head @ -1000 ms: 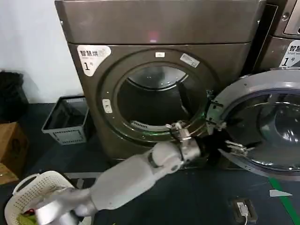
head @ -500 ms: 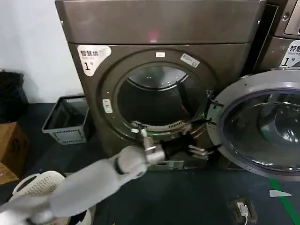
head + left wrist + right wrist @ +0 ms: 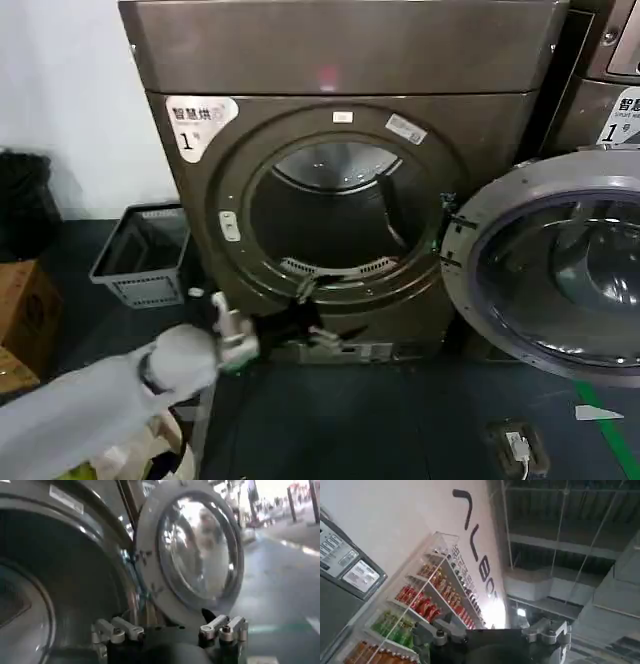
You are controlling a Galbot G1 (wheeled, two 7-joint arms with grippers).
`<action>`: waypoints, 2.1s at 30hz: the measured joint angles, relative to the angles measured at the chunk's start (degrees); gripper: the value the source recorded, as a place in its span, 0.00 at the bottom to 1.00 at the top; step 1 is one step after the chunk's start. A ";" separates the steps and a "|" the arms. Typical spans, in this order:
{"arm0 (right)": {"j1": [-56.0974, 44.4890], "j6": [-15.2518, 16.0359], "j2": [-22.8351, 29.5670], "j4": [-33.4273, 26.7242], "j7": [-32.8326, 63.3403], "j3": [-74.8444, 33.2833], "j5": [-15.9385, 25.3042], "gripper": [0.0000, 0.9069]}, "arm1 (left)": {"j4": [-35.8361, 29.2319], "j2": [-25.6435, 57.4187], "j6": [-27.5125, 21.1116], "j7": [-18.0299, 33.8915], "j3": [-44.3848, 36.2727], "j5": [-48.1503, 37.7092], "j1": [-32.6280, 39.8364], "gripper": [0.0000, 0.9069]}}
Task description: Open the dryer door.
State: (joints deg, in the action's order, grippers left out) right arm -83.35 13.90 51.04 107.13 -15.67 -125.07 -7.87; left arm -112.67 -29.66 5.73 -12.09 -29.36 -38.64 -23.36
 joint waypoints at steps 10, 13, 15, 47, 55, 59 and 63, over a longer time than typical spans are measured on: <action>0.13 -0.19 0.26 0.02 -0.23 -0.26 -0.03 1.00 | -5.60 17.31 -1.73 0.69 3.54 2.94 -6.71 1.00; 0.16 -0.30 0.29 0.01 -0.36 -0.25 0.00 1.00 | -6.87 22.12 -2.93 1.57 3.57 3.14 -8.39 1.00; 0.10 -0.44 0.29 -0.07 -0.45 -0.34 0.01 1.00 | -6.99 24.82 -3.31 1.68 3.47 4.21 -9.03 1.00; 1.36 -1.86 -0.16 -2.59 -0.39 -0.65 1.64 1.00 | 0.51 43.16 -12.33 -4.38 2.96 12.54 -17.72 1.00; 1.80 -1.86 -0.18 -2.33 -0.38 -0.37 1.70 1.00 | 4.14 43.14 -14.46 -5.16 2.73 12.85 -18.83 1.00; 1.84 -1.86 -0.18 -2.32 -0.39 -0.32 1.71 1.00 | 5.28 42.97 -16.06 -5.70 2.72 12.79 -19.00 1.00; 1.85 -1.86 -0.18 -2.32 -0.39 -0.33 1.73 1.00 | 6.52 42.97 -17.99 -6.46 2.69 12.52 -19.07 1.00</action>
State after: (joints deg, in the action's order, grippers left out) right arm -81.50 12.04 50.86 104.82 -16.06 -125.40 -6.14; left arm -106.15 13.32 -12.26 -18.55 -26.67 -26.12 -42.43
